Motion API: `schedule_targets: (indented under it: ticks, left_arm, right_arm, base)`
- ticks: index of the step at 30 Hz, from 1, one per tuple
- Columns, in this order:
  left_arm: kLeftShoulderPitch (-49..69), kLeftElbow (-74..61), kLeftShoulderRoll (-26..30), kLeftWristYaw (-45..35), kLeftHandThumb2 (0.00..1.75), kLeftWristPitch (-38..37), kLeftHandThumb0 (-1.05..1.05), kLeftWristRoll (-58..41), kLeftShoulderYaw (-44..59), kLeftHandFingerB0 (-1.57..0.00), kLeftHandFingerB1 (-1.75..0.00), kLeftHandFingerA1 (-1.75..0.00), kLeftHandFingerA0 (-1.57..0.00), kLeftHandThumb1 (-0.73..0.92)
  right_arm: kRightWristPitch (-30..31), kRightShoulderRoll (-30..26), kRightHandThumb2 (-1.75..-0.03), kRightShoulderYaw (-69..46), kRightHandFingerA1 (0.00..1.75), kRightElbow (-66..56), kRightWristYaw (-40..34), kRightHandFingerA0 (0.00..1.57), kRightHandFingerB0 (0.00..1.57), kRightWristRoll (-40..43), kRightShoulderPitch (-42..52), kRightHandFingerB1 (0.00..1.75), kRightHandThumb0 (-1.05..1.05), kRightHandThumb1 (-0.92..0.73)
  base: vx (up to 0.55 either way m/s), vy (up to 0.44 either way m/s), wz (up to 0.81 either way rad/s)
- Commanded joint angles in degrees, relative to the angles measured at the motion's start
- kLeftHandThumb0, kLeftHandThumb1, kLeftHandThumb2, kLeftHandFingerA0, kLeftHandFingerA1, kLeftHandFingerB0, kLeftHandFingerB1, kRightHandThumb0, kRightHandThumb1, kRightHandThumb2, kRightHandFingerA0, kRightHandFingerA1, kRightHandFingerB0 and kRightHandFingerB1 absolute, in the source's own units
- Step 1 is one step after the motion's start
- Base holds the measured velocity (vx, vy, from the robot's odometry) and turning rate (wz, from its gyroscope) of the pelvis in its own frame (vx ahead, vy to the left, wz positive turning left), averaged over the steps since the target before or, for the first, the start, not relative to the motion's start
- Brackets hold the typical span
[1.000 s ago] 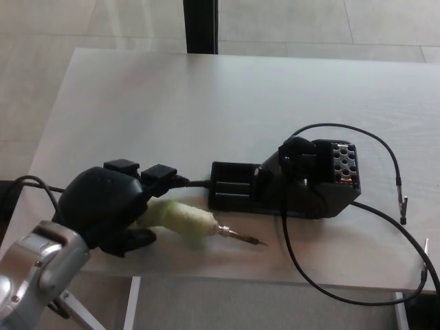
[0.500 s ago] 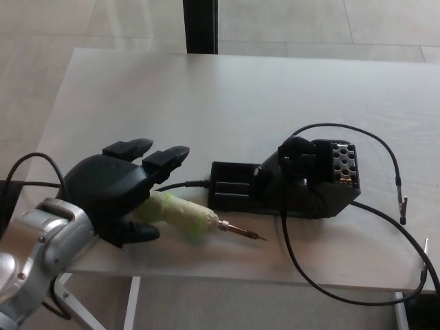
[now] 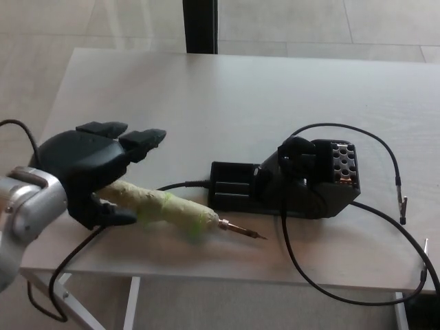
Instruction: Use the left hand of the robot to grab the soldering gun kept on the middle of the table and pull it out of its base and keep it on the left side of the base
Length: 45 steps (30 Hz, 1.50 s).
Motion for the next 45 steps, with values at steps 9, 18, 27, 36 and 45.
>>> schedule_targets:
  ticks: [9, 18, 27, 36, 45]
  left_arm:
    - [12.6, -10.4, -0.4, -18.2, 0.78, 29.5, -0.7, -45.2, 52.6, 0.0, -0.04, 0.0, 0.0, 0.55]
    - [27.3, 10.4, -16.0, 5.1, 0.83, 20.1, -0.66, -39.8, 63.2, -0.03, -0.52, -0.63, -0.1, 0.48]
    - [34.2, 38.1, -13.6, 9.1, 0.6, 22.0, -0.51, -30.9, 57.8, -0.29, -0.59, -0.74, -0.2, 0.71]
    - [32.0, 48.9, -10.2, 12.7, 0.61, 17.4, -0.52, -28.3, 55.2, -0.62, -0.54, -0.67, -0.67, 0.7]
    - [31.7, 51.8, -8.1, 10.7, 0.6, 14.0, -0.57, -27.7, 51.1, -0.69, -0.55, -0.63, -0.75, 0.67]
  right_arm:
    - [-0.7, -0.2, -1.63, -1.9, 1.09, 1.5, 1.2, 1.32, 0.38, 2.1, 1.1, 1.5, -0.66, -0.17]
    - [-0.8, 0.2, -1.66, -1.6, 1.13, 0.4, 1.6, 1.24, 0.25, 2.0, 1.8, 1.46, -0.68, -0.08]
    - [-0.5, 0.3, -1.36, -2.1, 1.11, 0.3, 2.3, 1.24, 0.33, 2.6, 2.0, 1.1, -0.77, -0.21]
    - [-0.3, 0.9, -1.24, -2.1, 1.31, 1.0, 1.9, 1.05, 0.0, 2.5, 1.5, 1.53, -0.89, -0.36]
    - [-1.4, 1.5, -1.27, -2.0, 1.24, 0.9, 2.6, 0.98, 0.13, 2.2, 2.5, 0.91, -0.93, -0.44]
  base:
    - [0.0, 0.0, 0.0]
    - [0.0, 0.0, 0.0]
    - [0.0, 0.0, 0.0]
    - [0.0, 0.0, 0.0]
    - [0.0, 0.0, 0.0]
